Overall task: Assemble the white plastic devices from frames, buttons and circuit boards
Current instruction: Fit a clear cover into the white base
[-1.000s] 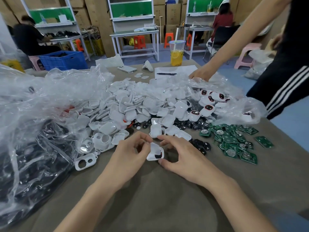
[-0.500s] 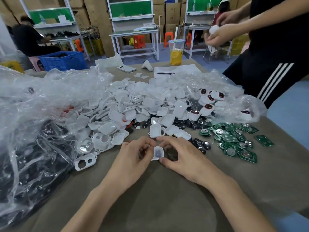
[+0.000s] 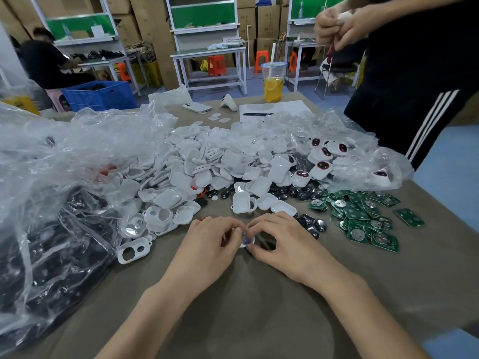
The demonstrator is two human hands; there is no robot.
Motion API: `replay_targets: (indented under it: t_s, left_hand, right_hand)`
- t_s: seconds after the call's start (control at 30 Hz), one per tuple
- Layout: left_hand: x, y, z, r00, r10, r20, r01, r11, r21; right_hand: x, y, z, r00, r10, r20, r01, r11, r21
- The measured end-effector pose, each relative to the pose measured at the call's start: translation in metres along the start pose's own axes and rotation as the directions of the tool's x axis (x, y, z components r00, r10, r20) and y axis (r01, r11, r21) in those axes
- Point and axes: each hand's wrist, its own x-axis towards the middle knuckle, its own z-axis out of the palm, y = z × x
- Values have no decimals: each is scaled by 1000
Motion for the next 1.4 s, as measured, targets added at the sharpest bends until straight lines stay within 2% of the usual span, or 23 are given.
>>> replay_targets:
  t_s: [0.1, 0.17, 0.27, 0.33, 0.4, 0.57, 0.97, 1.4]
  left_hand:
    - [-4, 0, -5, 998, 66, -15, -66, 997, 44]
    - [-6, -3, -8, 996, 50, -70, -47, 998, 33]
    - [-8, -9, -12, 988, -111, -111, 105, 992, -64]
    - [-8, -14, -13, 973, -217, -77, 203, 966, -158]
    - [-7, -17, -14, 965, -261, -13, 255, 952, -172]
    - [-2, -16, -9, 963, -256, 85, 269, 934, -234]
    - [3, -14, -10, 956, -260, 134, 291, 887, -359]
    - [6, -16, -4, 951, -283, 123, 307, 907, -288]
  right_hand:
    - [0, 0, 0, 1000, -2, -7, 2, 1000, 1]
    - [0, 0, 0, 1000, 0, -5, 0, 1000, 2]
    - [0, 0, -1, 1000, 8, 8, -8, 1000, -3]
    - [-1, 0, -2, 1000, 14, 13, -14, 1000, 8]
    - [-1, -1, -2, 1000, 16, 18, -16, 1000, 16]
    - [-3, -3, -4, 1000, 14, -22, -13, 1000, 20]
    - [-6, -10, -8, 990, -82, -115, 77, 996, -43]
    - [-5, -9, -7, 994, -69, -83, 66, 997, -45]
